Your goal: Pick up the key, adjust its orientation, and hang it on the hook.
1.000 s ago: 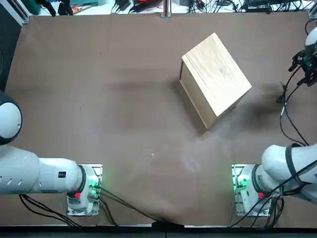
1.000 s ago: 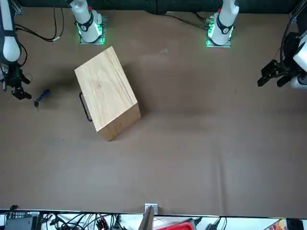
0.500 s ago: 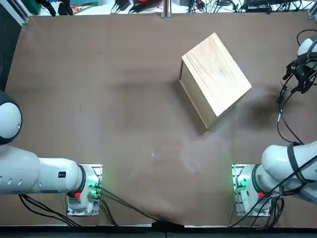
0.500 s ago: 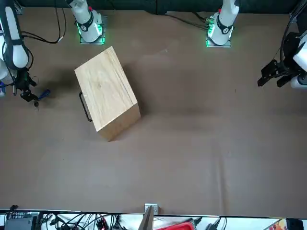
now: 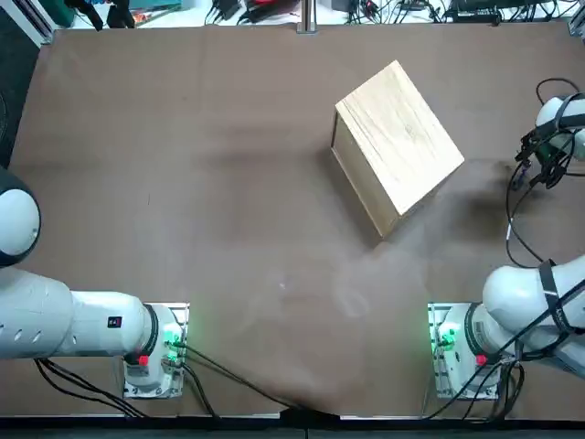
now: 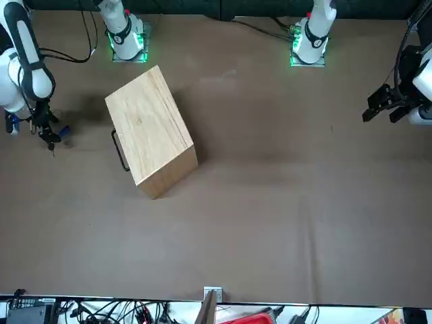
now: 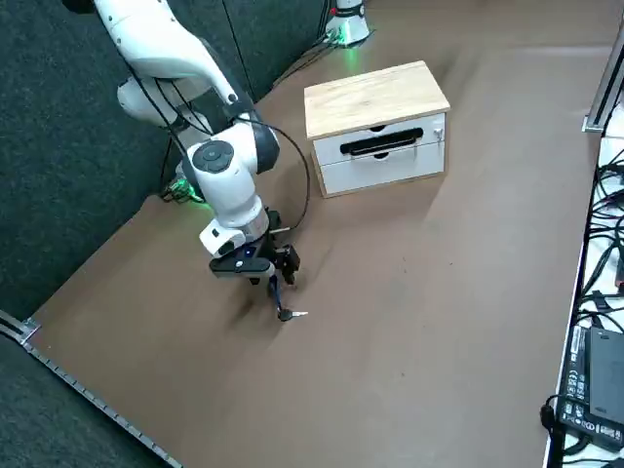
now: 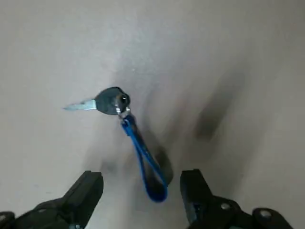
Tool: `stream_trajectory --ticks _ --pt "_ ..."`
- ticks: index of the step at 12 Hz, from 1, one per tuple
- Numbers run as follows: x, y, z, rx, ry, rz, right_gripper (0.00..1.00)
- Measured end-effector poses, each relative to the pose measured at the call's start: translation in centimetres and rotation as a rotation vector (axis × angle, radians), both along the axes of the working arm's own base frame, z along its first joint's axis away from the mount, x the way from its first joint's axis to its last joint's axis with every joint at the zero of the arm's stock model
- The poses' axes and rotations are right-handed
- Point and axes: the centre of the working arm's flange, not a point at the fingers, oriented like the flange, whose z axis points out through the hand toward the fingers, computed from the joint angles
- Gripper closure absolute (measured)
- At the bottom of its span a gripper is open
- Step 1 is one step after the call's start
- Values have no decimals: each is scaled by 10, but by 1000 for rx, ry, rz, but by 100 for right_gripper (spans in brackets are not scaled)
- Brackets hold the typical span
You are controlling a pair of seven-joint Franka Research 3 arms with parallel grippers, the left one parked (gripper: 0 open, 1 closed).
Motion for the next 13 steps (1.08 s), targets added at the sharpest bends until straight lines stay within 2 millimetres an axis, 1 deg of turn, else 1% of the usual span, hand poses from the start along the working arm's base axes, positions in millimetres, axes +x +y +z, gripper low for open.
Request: stream_trajectory --ticks 3,6,13 --pt "-11 -7 -15 4 7 46 0" --pt "-16 -13 -23 5 8 62 0" --pt "-13 -9 -25 3 1 74 0"
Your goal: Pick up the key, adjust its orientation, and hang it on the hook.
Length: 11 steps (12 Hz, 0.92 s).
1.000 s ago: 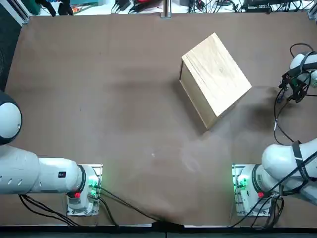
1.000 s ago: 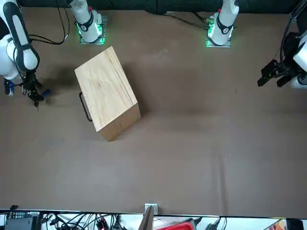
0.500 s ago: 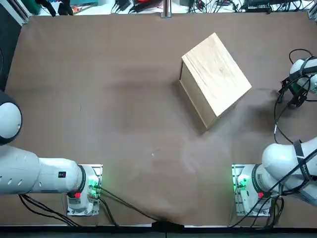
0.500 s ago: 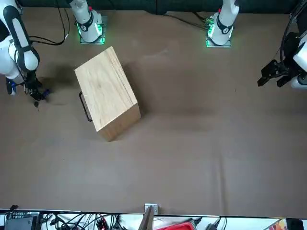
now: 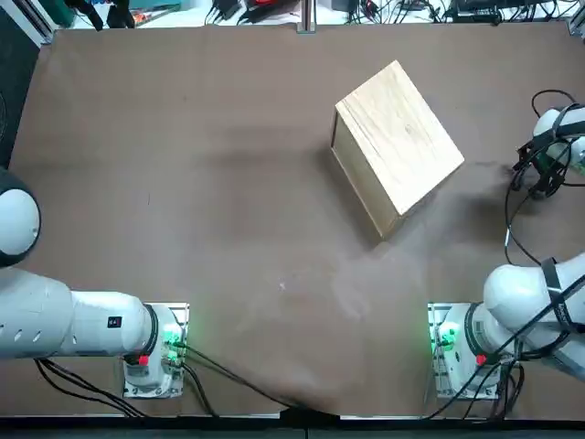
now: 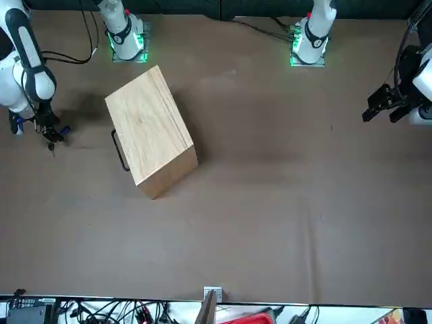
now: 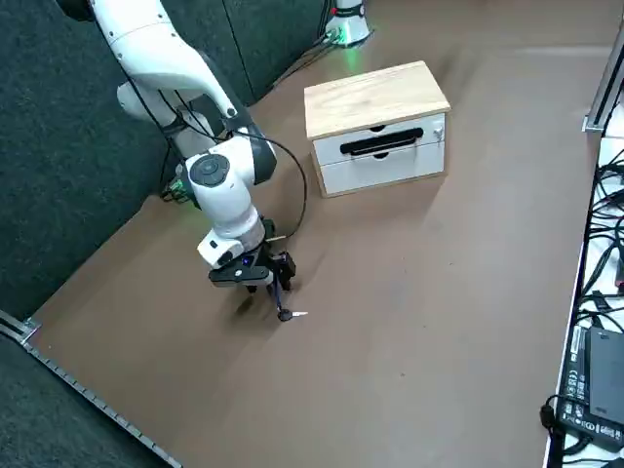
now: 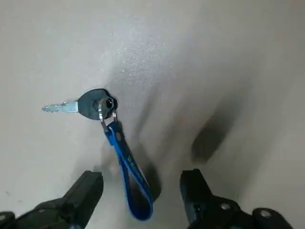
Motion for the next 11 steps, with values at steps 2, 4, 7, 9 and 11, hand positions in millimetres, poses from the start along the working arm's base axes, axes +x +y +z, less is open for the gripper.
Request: stream_trajectory --ticks 2,4,7,9,11 --pt "0 1 -1 1 0 1 1" --pt "0 2 -3 4 5 3 1" --pt "-1 4 -7 9 11 5 1" --pt "-1 6 -8 12 13 8 1" --pt "-1 9 -9 14 15 12 1"
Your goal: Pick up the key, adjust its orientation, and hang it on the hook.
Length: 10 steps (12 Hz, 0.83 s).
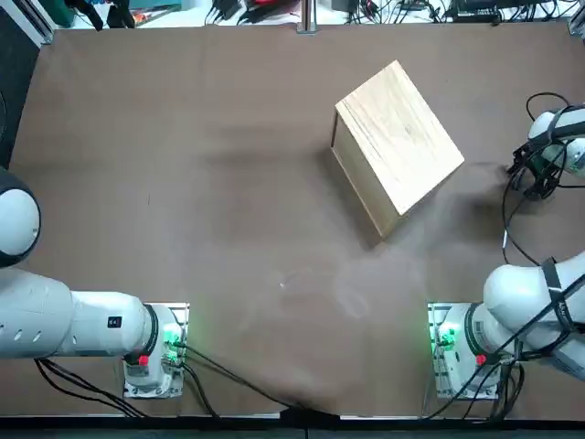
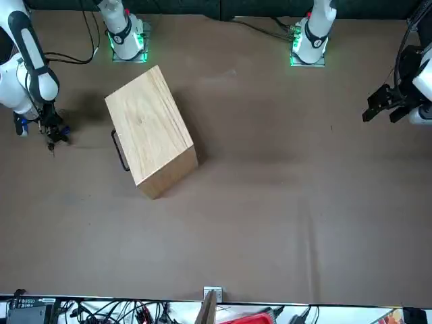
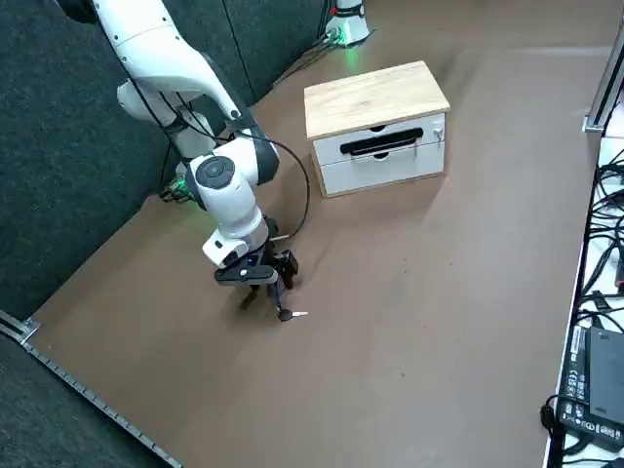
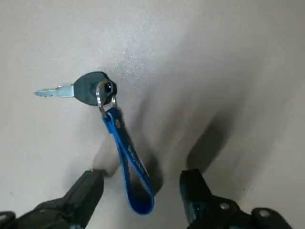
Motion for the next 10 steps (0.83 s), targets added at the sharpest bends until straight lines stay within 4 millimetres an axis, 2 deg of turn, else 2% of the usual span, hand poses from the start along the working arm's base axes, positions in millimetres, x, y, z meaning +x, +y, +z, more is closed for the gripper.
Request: stream_trajectory --ticks 2,3,5,6,9,10 --pt "-1 1 -1 2 2 0 2" --pt "-1 1 -1 2 3 0 24" --pt "-1 1 -1 2 3 0 26" --pt "-1 1 0 0 0 1 33" --pt "1 1 4 -4 -9 3 74" --pt "1 2 4 -4 -8 3 79"
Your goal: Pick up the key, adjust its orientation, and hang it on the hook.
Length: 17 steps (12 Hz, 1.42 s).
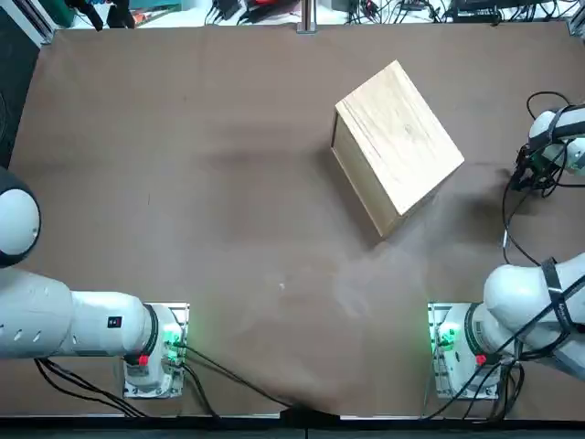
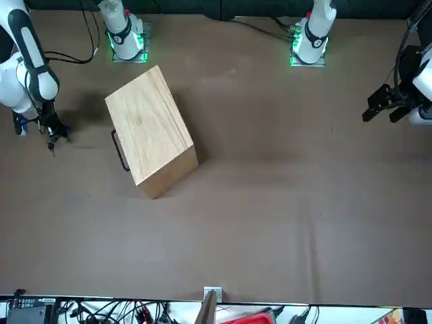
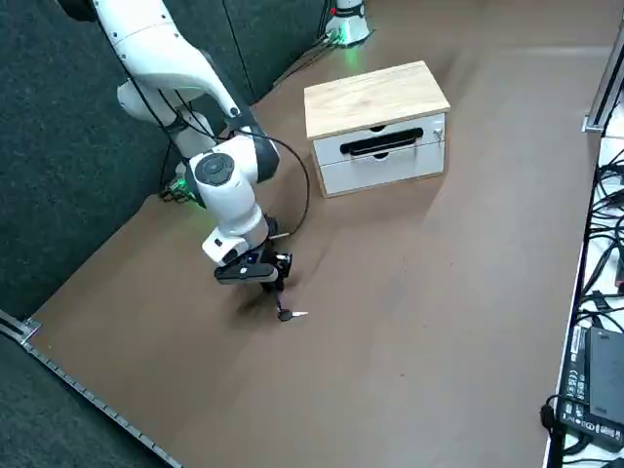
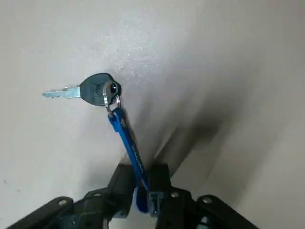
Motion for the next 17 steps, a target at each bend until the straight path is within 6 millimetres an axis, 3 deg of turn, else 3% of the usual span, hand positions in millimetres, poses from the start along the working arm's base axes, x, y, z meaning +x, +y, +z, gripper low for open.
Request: stream_trajectory --ticks 1,3,7,11,12,17 --pt "0 0 0 0 -1 0 79" --pt "1 1 1 0 -2 2 94" --pt "12 14 16 13 2 32 96" --pt "39 31 79 22 9 83 96" --pt "56 44 113 28 20 121 96" --pt "106 82 189 40 44 255 96"
